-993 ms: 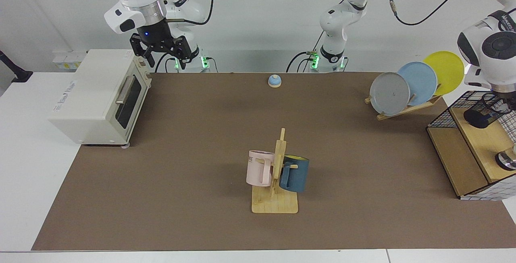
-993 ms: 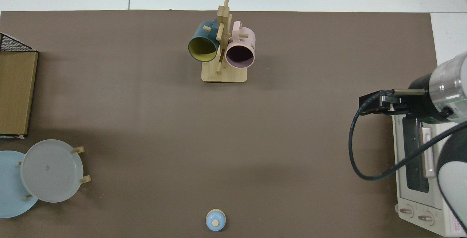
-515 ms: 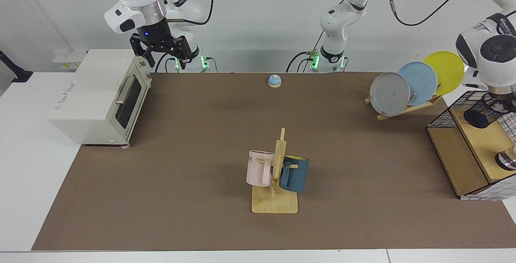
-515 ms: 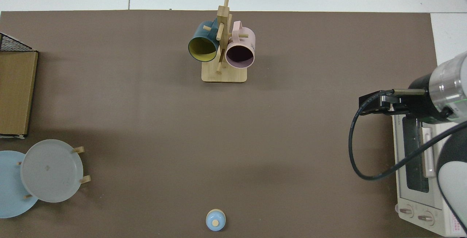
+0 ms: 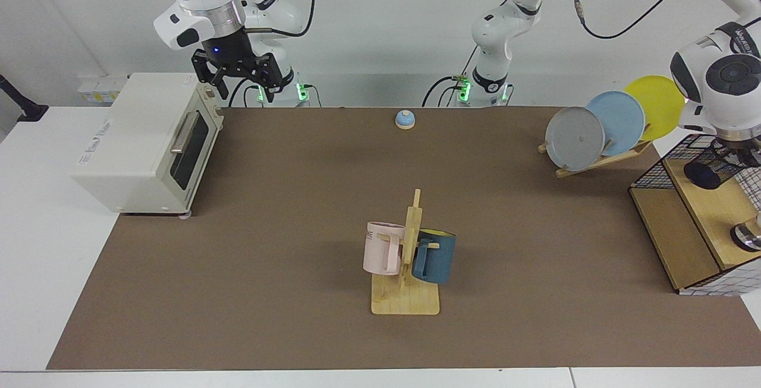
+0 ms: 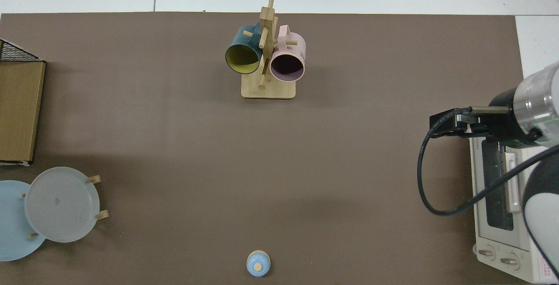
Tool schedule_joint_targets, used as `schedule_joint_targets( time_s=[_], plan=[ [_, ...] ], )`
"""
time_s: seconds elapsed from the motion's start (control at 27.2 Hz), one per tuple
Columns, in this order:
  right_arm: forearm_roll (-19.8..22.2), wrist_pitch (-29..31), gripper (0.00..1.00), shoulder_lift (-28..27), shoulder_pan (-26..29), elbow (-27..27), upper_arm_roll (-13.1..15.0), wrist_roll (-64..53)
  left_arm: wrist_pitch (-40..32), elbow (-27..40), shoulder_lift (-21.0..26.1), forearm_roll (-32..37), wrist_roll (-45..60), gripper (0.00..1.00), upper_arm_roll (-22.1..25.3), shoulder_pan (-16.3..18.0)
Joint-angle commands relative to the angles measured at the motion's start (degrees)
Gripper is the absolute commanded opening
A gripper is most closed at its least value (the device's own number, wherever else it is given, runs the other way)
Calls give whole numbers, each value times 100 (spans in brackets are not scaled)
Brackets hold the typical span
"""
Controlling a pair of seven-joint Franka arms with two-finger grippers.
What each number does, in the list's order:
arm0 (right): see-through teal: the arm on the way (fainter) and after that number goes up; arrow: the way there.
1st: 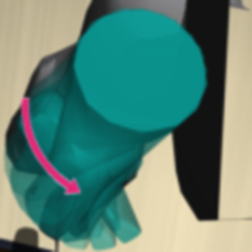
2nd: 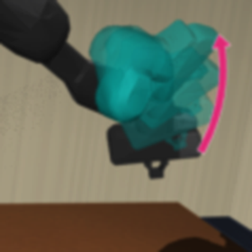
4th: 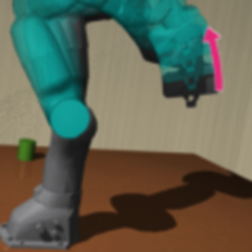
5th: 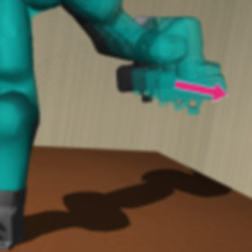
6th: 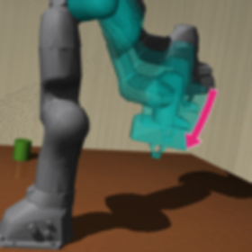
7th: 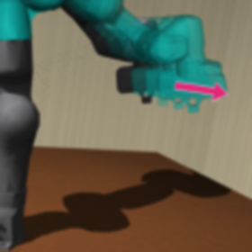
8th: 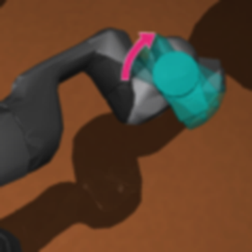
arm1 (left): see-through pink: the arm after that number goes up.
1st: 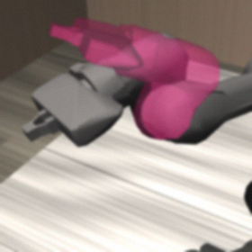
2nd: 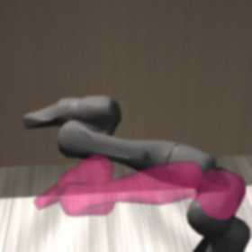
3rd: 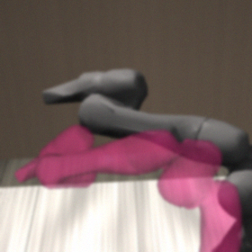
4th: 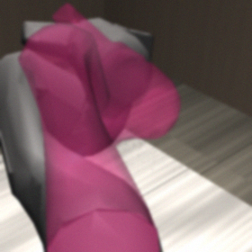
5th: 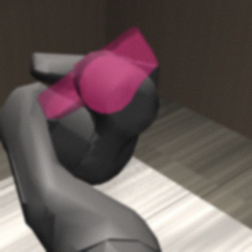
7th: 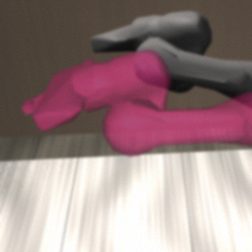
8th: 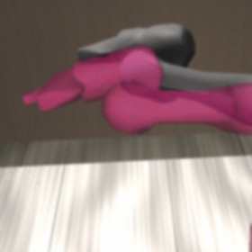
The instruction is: Put markers into pen holder
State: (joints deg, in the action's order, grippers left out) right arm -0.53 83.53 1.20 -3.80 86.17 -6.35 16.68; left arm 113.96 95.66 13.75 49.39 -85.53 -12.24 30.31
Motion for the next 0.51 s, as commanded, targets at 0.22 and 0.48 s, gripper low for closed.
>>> schedule_joint_targets(
  time_s=[0.22,0.48],
  plan=[
    [-52,50,100,126,90,155,-59,82,127,199,-127,-167,-78,6,-6,80],
    [-52,50,100,126,90,155,-59,82,109,199,-127,-175,-87,32,2,80]
  ],
)
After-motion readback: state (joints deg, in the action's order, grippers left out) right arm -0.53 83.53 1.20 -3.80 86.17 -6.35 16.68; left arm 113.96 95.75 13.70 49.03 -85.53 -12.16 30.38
